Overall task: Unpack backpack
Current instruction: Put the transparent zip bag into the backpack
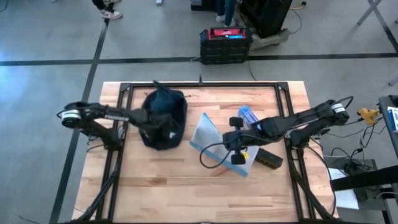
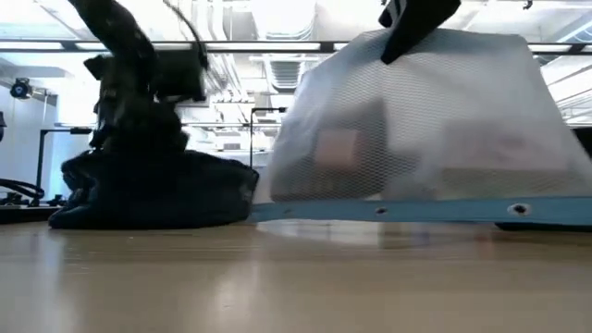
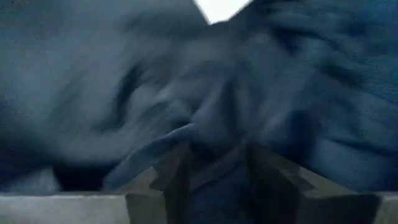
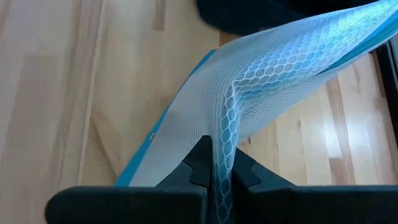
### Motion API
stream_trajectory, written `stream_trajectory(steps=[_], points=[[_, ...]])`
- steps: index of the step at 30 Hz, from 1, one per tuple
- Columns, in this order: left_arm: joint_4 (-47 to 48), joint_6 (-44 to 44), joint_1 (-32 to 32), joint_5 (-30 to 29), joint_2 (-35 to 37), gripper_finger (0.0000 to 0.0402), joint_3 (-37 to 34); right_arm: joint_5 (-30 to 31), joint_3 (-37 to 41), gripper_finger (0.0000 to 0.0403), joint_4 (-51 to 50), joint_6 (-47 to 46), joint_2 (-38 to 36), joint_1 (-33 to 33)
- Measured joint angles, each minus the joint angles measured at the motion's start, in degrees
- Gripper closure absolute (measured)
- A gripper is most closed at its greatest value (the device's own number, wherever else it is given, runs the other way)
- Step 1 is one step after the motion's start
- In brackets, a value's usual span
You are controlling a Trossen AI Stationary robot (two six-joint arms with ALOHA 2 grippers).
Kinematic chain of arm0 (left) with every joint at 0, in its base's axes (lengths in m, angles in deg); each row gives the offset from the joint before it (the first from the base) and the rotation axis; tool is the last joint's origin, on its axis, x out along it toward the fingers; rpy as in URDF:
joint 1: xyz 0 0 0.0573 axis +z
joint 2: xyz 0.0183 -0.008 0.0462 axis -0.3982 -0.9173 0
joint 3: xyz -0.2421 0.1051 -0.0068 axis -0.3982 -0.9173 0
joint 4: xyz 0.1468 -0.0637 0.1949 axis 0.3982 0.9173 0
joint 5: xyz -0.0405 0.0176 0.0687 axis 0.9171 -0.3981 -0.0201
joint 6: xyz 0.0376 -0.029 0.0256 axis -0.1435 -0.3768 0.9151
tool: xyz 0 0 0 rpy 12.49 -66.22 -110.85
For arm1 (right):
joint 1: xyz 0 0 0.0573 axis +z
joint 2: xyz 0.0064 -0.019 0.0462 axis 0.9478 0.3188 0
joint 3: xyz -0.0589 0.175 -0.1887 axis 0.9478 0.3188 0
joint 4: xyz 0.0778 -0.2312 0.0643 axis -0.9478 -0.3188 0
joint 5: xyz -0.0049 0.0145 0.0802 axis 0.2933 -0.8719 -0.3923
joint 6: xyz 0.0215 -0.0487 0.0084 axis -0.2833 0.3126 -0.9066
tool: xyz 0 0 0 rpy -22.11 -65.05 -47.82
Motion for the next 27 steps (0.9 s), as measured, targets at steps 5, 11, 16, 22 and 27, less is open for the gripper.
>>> stream_trajectory(steps=[5, 11, 16, 22, 27], points=[[-3.9, 5.5, -5.2, -7.2, 0.2, 0.0261, 7.4, 0.0, 0.0, 0.0403, -6.1, -2.9, -2.9, 0.0], [11.9, 21.6, -8.3, -41.4, 0.5, 0.026, 18.9, 0.3, 0.6, 0.0403, -6.7, -5.2, -5.6, 0.1], [13.3, 20.7, -8.6, -42.1, 0.5, 0.0248, 19.2, 0.3, 2.1, 0.0403, -7.3, -6.4, -5.4, 0.1], [12.6, 15.2, -9.0, -39.0, 0.4, 0.0186, 13.5, 0.6, 3.5, 0.0403, -6.6, -5.0, -4.0, 0.1], [12.0, 10.1, -9.0, -37.2, 0.4, 0.0135, 7.5, 1.0, 4.0, 0.0403, -5.6, -3.8, -3.5, 0.1]])
